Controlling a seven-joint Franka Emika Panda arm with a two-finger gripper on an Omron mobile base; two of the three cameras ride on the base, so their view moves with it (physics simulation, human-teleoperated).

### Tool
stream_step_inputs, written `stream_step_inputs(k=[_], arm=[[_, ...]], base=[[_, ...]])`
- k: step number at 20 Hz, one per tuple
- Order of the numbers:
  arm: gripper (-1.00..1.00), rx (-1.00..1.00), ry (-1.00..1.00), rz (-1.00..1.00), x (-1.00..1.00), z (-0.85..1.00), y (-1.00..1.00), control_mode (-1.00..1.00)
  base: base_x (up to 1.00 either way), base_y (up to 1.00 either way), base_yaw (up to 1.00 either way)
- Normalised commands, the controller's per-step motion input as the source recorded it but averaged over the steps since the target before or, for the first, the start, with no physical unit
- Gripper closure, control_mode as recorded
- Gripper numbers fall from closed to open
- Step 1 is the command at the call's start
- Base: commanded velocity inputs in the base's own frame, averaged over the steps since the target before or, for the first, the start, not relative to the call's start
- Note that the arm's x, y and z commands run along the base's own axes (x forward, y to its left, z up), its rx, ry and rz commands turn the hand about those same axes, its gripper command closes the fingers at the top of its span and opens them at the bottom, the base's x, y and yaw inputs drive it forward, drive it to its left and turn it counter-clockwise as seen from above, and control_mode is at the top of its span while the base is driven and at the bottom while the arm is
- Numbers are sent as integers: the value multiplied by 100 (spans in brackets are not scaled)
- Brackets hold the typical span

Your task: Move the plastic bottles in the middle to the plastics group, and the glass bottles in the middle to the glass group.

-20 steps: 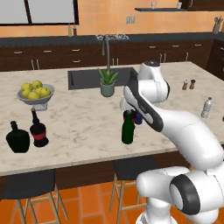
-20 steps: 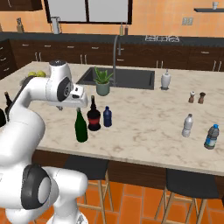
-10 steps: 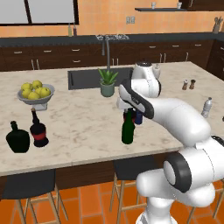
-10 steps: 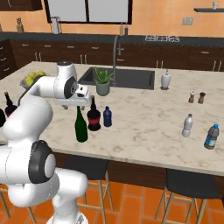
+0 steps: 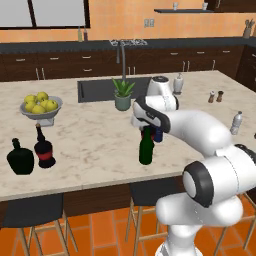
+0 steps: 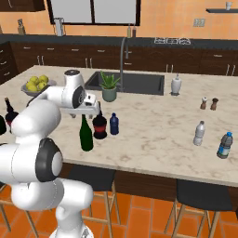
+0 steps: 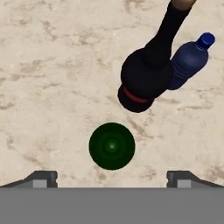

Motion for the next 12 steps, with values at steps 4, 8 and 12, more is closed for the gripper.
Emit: stream_step_inputs(k=[4,8,12], arm=[[-100,0,-2,0,33,-14,0,-100],[-100,0,0,0,25,-12,5,-100],[-100,1,0,0,3,-14,0,-100]], base=[[0,0,0],[0,0,0],[0,0,0]])
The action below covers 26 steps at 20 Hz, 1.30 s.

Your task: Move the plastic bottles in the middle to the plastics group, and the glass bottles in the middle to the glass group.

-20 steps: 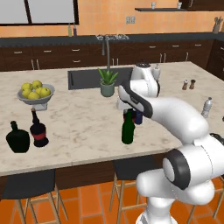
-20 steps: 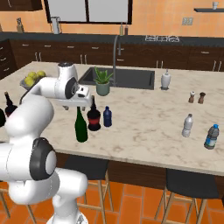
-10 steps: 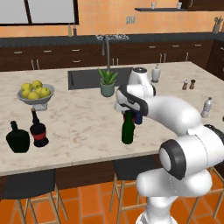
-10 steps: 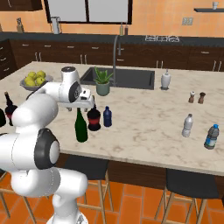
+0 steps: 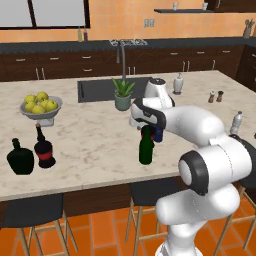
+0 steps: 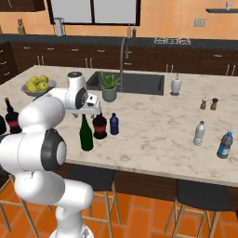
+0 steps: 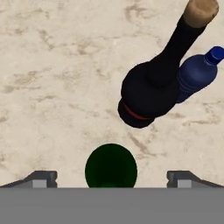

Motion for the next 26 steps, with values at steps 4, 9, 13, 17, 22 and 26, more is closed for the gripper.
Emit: stream_step_inputs(k=[4,9,13,17,22,26], arm=[[100,1,-3,0,-4,-24,0,-100],[100,1,0,-1,-21,-12,-7,-100],[100,0,0,0,-28,5,-3,-100],[100,0,0,0,-32,14,-2,-100],[100,0,-1,0,-37,24,1,-100],[100,0,-2,0,-33,24,44,-100]], base=[[0,0,0],[0,0,0],[0,0,0],[0,0,0],[0,0,0],[0,0,0]])
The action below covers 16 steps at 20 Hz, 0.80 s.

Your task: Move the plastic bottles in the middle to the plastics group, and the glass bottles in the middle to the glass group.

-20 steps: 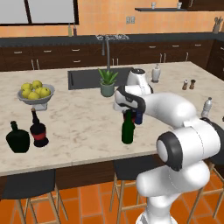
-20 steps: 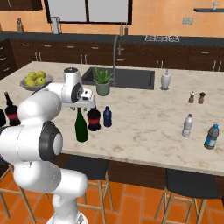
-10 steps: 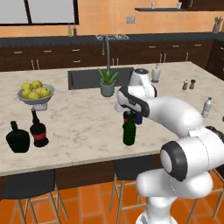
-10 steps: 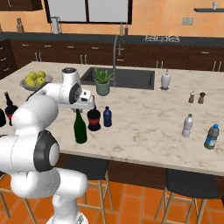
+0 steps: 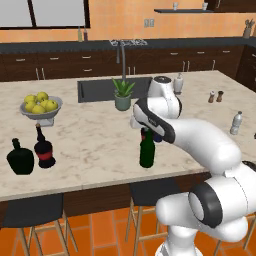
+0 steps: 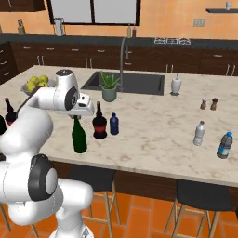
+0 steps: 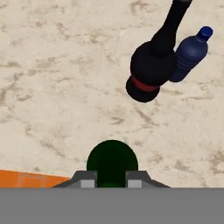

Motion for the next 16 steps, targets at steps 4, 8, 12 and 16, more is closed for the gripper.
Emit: stream_step_inputs(k=[4,8,12,16], arm=[[100,4,0,0,-29,17,64,-100],[100,1,0,0,-10,15,72,-100],[100,0,0,0,0,16,80,-100],[100,0,0,0,9,8,90,-100]], base=[[0,0,0],[0,0,0],[0,0,0],[0,0,0]])
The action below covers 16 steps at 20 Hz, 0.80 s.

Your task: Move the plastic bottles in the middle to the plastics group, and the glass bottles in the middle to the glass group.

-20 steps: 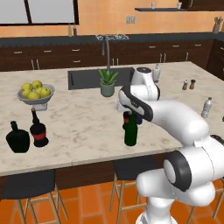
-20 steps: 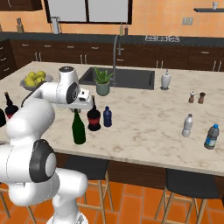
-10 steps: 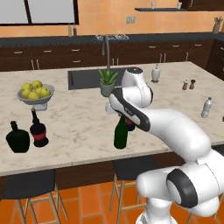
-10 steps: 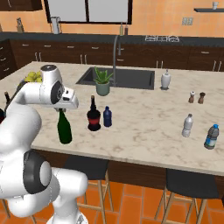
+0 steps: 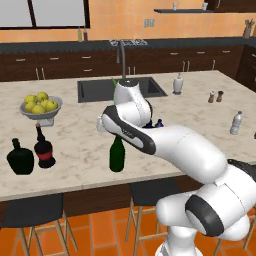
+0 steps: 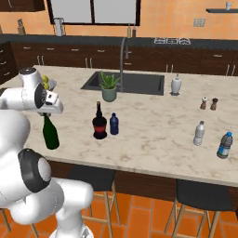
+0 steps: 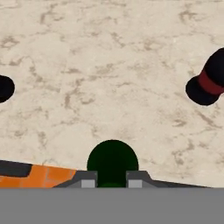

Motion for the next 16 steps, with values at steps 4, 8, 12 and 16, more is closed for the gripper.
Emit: stream_step_inputs(k=[4,8,12,16], arm=[[100,0,0,0,21,1,83,-100],[100,0,0,2,38,0,44,-100],[100,4,-6,0,26,0,59,-100],[100,11,-8,2,23,0,47,-100]], base=[[0,0,0],[0,0,0],[0,0,0],[0,0,0]])
